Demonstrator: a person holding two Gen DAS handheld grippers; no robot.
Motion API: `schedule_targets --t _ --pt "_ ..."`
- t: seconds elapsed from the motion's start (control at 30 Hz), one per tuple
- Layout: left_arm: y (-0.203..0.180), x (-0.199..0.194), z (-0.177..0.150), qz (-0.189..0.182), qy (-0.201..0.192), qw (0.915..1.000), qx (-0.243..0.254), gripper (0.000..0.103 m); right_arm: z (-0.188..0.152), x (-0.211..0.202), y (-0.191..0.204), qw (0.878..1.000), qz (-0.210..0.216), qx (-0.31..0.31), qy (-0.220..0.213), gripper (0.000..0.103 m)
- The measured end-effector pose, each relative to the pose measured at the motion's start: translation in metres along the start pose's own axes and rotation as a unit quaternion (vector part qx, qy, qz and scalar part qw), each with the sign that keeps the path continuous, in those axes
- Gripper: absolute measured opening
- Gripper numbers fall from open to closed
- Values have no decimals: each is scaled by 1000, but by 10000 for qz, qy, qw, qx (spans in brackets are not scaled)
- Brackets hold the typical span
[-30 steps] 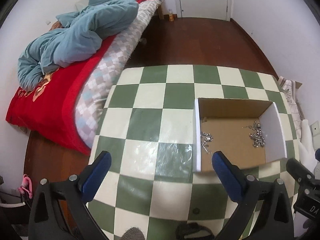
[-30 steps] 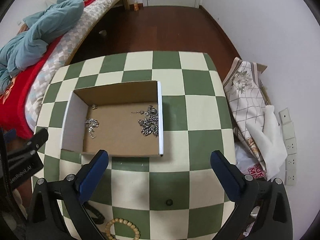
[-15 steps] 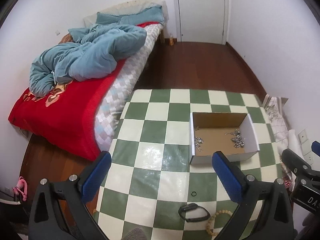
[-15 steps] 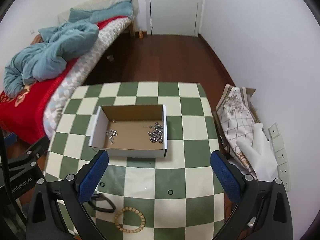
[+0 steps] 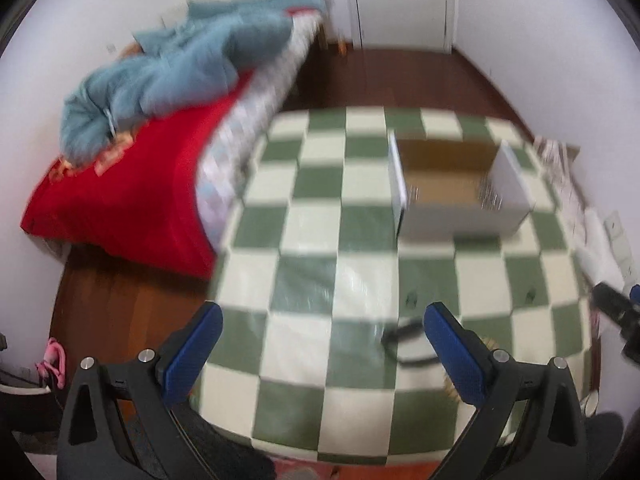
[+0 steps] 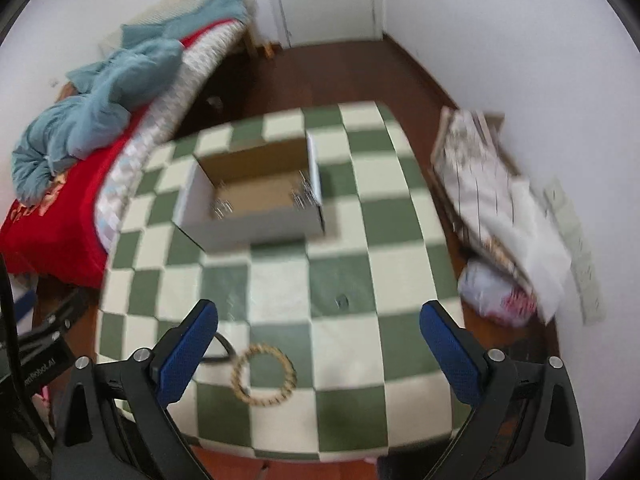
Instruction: Organize jewelry
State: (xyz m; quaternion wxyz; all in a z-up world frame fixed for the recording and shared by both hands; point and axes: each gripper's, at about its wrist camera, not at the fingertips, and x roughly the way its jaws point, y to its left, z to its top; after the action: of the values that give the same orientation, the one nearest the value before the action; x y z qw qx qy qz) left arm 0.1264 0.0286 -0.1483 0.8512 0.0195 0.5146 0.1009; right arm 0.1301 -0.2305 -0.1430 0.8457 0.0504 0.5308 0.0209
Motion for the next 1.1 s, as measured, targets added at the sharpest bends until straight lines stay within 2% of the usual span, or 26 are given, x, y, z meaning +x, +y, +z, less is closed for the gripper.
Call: schedule_targets --t 0.13,0.23,0.3,0.47,0.67,0.77,0.83,0.87,0.97,1.1 --pt "-2 37 -7 -18 266 9996 23 102 -17 41 -25 9996 33 147 254 69" --pt "-4 63 -7 -108 422 9990 50 102 -20 73 -33 9991 111 168 381 61" --pt "-6 74 -8 -122 499 9987 72 102 -23 94 -31 9989 87 71 450 60" --pt "-10 88 -10 -333 638 9973 117 102 -33 136 -19 9968 -29 -181 780 51" --pt "-20 91 -2 -611 595 9962 199 101 -31 142 -15 9982 -153 -168 552 47" --pt "-35 93 3 -801 638 9940 377 96 -28 142 -13 9983 -243 -135 510 38" --pt "-47 98 5 -880 719 9920 553 92 -28 141 -13 9983 -276 -162 479 18" --pt "-53 101 6 -893 764 9911 627 86 -28 141 -13 9982 -329 -173 472 14" --pt "-69 109 6 -976 905 9877 821 79 -28 142 -17 9981 -325 -211 481 7" --pt "-83 116 7 -1030 1011 9847 979 78 -27 142 -21 9979 -289 -203 544 4"
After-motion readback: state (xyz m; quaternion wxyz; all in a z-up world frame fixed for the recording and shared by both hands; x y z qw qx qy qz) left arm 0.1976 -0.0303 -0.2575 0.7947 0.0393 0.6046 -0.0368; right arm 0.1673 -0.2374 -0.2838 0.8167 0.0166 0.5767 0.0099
